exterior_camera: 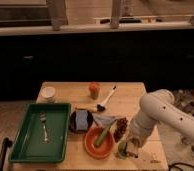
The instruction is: Place eraser in plastic cup
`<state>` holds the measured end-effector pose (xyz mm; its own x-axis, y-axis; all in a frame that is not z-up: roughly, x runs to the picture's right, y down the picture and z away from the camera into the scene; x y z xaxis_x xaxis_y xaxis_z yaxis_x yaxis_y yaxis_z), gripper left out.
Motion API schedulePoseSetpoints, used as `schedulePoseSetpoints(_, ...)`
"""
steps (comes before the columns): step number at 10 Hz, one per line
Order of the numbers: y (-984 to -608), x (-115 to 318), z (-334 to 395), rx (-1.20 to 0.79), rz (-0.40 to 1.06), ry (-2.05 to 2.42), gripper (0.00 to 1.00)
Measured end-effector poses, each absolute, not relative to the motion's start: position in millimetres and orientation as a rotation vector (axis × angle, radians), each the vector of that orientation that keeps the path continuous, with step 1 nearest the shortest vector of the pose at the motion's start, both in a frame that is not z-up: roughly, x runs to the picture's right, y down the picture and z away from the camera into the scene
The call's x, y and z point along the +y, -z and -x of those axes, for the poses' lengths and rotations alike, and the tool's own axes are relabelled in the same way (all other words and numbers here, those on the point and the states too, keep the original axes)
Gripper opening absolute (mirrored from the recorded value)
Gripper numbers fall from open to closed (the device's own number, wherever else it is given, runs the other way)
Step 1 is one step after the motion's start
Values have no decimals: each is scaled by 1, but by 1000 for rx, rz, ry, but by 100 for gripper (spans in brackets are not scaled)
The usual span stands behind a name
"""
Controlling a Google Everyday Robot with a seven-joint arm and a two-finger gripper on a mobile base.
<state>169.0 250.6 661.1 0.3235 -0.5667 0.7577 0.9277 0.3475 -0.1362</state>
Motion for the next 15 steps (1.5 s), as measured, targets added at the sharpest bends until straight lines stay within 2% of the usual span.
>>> schedulePoseSetpoints(9,-665,269,-147,-699,682,1134,2)
schedulePoseSetpoints(15,-673,270,-143,-717,698,1116,59)
